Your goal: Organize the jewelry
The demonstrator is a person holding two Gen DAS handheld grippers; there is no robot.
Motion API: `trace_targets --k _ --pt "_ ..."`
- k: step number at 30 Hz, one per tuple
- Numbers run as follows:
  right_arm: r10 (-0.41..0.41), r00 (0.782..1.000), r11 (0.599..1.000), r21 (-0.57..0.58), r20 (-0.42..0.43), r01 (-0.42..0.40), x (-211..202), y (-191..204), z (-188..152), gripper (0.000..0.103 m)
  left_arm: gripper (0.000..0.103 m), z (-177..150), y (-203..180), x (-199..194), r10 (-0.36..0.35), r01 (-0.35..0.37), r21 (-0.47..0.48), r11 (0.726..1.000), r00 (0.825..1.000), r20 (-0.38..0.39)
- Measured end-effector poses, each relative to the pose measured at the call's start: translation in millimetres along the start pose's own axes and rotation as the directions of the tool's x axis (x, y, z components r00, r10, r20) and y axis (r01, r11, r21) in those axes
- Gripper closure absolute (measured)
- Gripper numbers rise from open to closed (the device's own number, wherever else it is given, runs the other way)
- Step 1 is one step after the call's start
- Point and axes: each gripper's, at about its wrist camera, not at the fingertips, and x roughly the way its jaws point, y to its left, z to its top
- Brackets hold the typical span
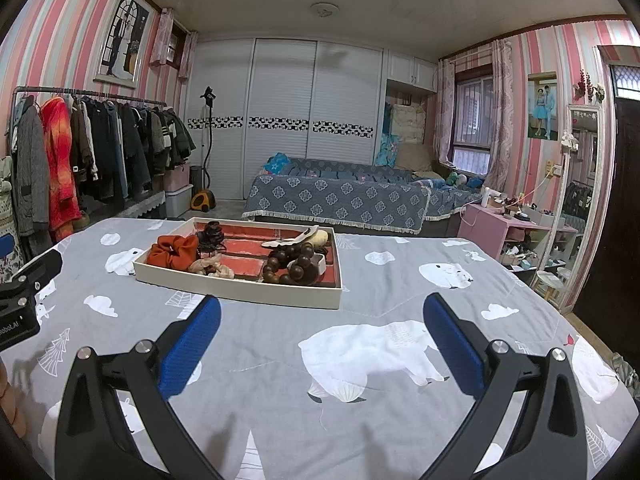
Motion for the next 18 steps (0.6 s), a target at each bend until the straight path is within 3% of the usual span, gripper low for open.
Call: trace_targets --k 18 --pt "0.000 1.000 1.000 0.000 0.000 0.000 0.0 0.1 0.1 0.004 0.005 0.1 0.5 -0.1 0.000 0.000 0.000 1.000 1.000 0.001"
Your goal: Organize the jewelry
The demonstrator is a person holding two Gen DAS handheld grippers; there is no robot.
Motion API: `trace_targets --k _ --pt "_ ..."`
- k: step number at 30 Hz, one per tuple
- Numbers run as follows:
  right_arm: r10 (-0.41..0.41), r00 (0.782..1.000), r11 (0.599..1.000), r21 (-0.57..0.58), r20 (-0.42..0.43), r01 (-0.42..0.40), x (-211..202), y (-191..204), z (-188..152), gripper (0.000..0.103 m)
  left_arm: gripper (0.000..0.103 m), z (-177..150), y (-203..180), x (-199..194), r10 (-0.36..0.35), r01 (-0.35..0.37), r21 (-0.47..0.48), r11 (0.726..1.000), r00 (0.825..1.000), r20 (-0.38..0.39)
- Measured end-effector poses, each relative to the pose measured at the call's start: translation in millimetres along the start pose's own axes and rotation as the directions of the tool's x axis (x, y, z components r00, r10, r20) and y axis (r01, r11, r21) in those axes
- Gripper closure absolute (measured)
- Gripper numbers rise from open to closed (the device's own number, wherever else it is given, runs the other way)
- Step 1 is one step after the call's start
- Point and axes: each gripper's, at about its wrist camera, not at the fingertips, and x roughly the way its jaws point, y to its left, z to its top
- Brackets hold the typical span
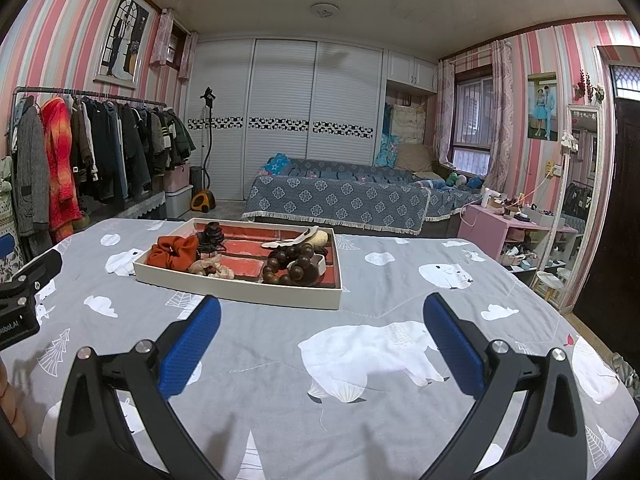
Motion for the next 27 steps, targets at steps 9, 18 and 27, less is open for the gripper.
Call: trace_targets --k 9,18,27 --pt "-0.003 1.000 1.000 0.004 0.001 0.003 0.2 -1.9 0.3 0.004 0.005 0.8 0.5 -0.3 0.003 -0.003 0.000 1.000 1.000 -0.001" --pt "-0.002 1.000 1.000 0.004 0.002 0.002 -0.3 -0.8 1.4 0.004 0.005 1.1 0.5 -0.3 0.004 -0.004 0.001 1.000 1.000 -0.001" --pt "-0.003 1.000 1.000 0.005 0.001 0.003 -0.5 -0.4 1.7 0.004 0.005 1.3 6.2 4.1 0.004 -0.005 -0.017 1.000 1.000 -0.022"
